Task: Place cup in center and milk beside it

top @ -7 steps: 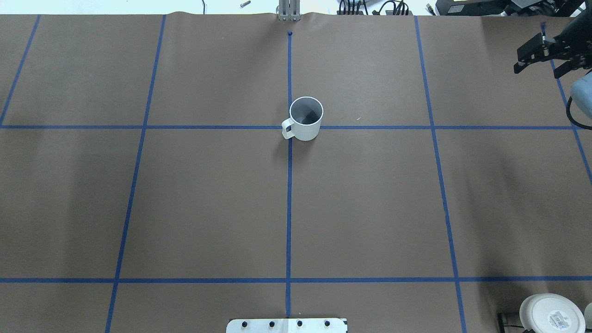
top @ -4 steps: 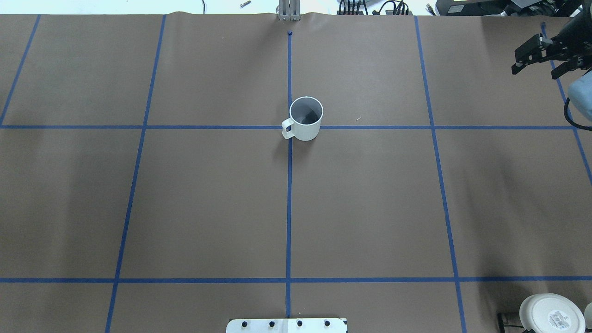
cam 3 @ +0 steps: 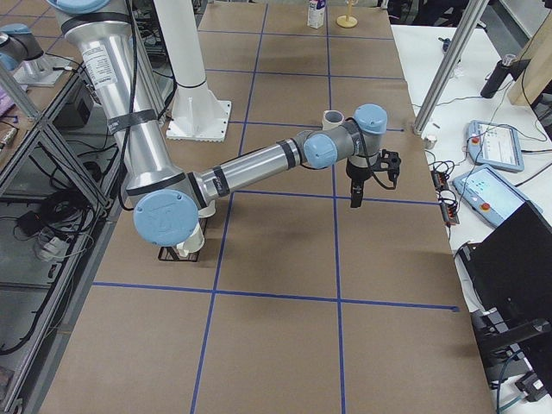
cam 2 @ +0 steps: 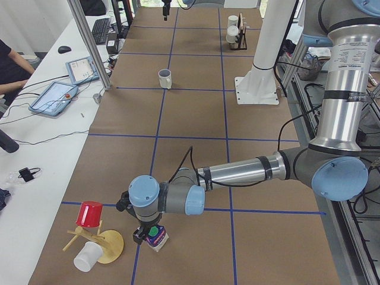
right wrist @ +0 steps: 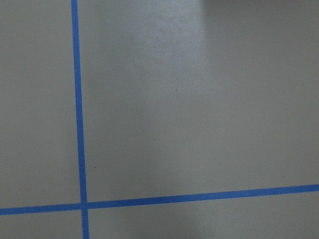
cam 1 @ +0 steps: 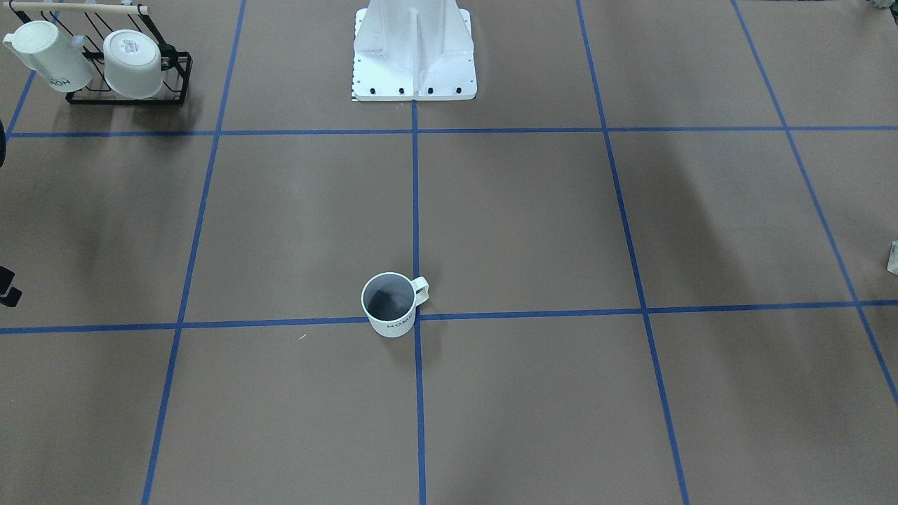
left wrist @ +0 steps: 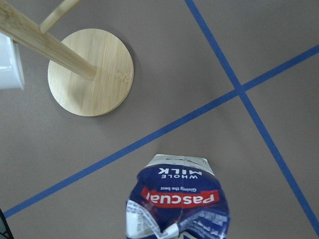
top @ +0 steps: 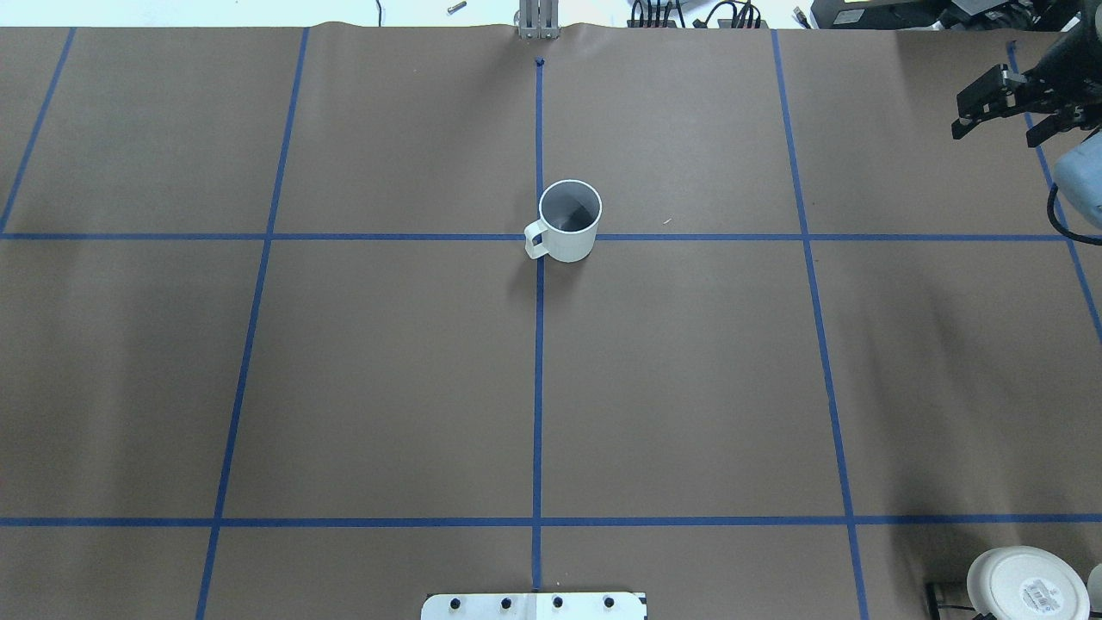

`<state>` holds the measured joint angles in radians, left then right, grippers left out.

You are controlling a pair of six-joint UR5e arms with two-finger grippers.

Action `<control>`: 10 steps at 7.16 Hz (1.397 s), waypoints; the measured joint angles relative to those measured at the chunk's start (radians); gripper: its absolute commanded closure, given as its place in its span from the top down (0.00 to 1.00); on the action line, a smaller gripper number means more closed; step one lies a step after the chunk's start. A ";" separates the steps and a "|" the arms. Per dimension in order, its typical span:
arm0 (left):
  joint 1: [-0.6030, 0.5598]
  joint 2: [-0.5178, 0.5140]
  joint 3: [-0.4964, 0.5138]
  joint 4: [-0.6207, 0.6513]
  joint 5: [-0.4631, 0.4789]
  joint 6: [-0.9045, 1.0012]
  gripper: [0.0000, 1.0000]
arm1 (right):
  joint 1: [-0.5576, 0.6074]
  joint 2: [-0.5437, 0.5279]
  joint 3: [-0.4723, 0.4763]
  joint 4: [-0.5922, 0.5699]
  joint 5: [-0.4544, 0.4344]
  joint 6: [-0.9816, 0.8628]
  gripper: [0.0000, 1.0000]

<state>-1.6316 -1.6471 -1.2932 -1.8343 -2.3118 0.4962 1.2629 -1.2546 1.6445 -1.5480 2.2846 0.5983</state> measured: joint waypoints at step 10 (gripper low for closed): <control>0.018 -0.020 0.017 0.008 -0.003 -0.002 0.00 | -0.002 -0.003 0.004 0.005 0.003 0.009 1.00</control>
<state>-1.6136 -1.6675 -1.2766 -1.8259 -2.3149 0.4946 1.2610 -1.2578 1.6483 -1.5434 2.2880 0.6068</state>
